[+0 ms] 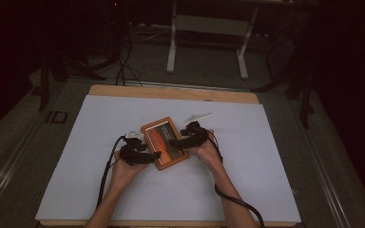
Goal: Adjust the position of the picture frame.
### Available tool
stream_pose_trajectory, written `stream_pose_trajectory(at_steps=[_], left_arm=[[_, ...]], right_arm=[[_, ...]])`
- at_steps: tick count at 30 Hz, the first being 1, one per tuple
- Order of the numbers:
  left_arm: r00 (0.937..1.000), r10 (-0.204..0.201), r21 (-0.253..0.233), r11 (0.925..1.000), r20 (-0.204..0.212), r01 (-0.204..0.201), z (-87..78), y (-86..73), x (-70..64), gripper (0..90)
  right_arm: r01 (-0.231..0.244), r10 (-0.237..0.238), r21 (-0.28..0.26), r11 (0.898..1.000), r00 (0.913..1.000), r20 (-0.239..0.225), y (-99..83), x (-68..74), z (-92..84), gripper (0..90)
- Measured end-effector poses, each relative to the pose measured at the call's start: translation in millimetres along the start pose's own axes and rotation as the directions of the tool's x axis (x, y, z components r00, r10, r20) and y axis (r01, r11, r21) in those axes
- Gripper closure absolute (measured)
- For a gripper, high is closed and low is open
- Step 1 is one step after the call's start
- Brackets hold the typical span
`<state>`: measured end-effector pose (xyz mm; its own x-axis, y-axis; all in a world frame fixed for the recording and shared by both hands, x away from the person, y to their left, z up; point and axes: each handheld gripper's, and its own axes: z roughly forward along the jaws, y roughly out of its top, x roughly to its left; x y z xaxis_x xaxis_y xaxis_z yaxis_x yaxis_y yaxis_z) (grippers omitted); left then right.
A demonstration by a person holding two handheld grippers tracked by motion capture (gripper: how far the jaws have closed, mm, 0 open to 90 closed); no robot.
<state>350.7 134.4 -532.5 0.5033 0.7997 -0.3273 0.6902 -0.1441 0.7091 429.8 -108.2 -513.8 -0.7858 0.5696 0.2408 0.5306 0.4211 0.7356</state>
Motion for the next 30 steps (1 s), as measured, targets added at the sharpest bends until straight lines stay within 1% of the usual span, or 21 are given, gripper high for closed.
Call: stream_pose_trajectory(at_steps=[3,5,6,7,8,10,13,14,16,18,21,22,24,27,28,30], left_arm=[[0.9997,-0.021,-0.002,0.9998,0.01,0.021,2.7,1.6,2.4,22.3],[0.9997,-0.021,-0.002,0.9998,0.01,0.021,2.7,1.6,2.4,22.3],[0.9988,-0.037,-0.005,0.9993,0.032,0.037,4.6,1.9,4.9,22.3],[0.9984,-0.042,-0.001,0.9991,0.038,0.042,5.6,1.8,6.0,27.1],[0.998,-0.045,0.003,0.999,0.044,0.045,6.7,1.7,6.9,28.9],[0.9961,-0.055,0.009,0.9985,0.069,0.055,8.5,1.7,9.0,29.8],[0.9954,-0.06,0.018,0.9981,0.076,0.059,9.5,3.2,9.5,30.3],[0.9946,-0.064,0.023,0.9978,0.082,0.063,9.6,3.7,10.3,30.8],[0.9914,-0.092,0.024,0.9957,0.093,0.09,8.9,4.2,12.7,33.2],[0.9873,-0.119,0.023,0.9928,0.105,0.117,8.2,4.3,15.2,36.1],[0.9863,-0.128,0.025,0.9918,0.104,0.126,7.7,4.7,15.3,37.3],[0.9851,-0.131,0.022,0.9913,0.11,0.13,6.6,4.9,15.8,38.1],[0.9848,-0.13,0.011,0.9916,0.115,0.129,4.8,5.4,15.1,41.8],[0.9888,-0.106,-0.014,0.994,0.105,0.108,0.2,6.8,10.4,45.7],[0.9901,-0.094,-0.022,0.995,0.104,0.097,-1.9,7.4,8.7,47.1],[0.9918,-0.077,-0.04,0.9959,0.102,0.081,-6.1,8.5,5.1,50.2]], right_arm=[[-0.03,0.03,0.011,0.999,0.9994,-0.014,1.0,-5.5,7.3,20.4],[-0.038,0.038,0.013,0.999,0.9991,-0.018,1.3,-6.7,8.7,20.4],[-0.038,0.038,0.013,0.999,0.9991,-0.018,1.3,-6.7,8.7,20.5],[-0.059,0.059,0.016,0.998,0.9974,-0.04,2.3,-9.0,12.2,20.7],[-0.061,0.062,0.018,0.998,0.9969,-0.049,2.5,-9.4,13.4,21.1],[-0.072,0.073,0.021,0.997,0.9952,-0.065,2.1,-10.7,15.2,21.6],[-0.091,0.093,0.032,0.995,0.9925,-0.079,1.1,-12.9,17.6,21.6],[-0.106,0.111,0.05,0.993,0.9883,-0.104,-0.7,-15.2,20.5,23.4],[-0.117,0.124,0.053,0.992,0.9826,-0.139,-1.6,-16.2,21.3,27.1],[-0.122,0.128,0.053,0.991,0.9815,-0.142,-1.9,-16.3,21.0,28.3],[-0.147,0.151,0.036,0.988,0.9774,-0.148,-4.4,-20.3,17.1,34.7],[-0.153,0.156,0.03,0.988,0.9761,-0.151,-5.3,-21.3,15.7,36.6],[-0.17,0.17,0.014,0.985,0.973,-0.156,-7.8,-23.1,11.1,39.9],[-0.192,0.185,-0.024,0.981,0.967,-0.175,-12.0,-25.8,3.1,45.2],[-0.196,0.187,-0.034,0.98,0.966,-0.178,-12.8,-26.0,0.0,46.6],[-0.189,0.178,-0.052,0.981,0.9679,-0.178,-13.2,-24.0,-6.6,48.5]])
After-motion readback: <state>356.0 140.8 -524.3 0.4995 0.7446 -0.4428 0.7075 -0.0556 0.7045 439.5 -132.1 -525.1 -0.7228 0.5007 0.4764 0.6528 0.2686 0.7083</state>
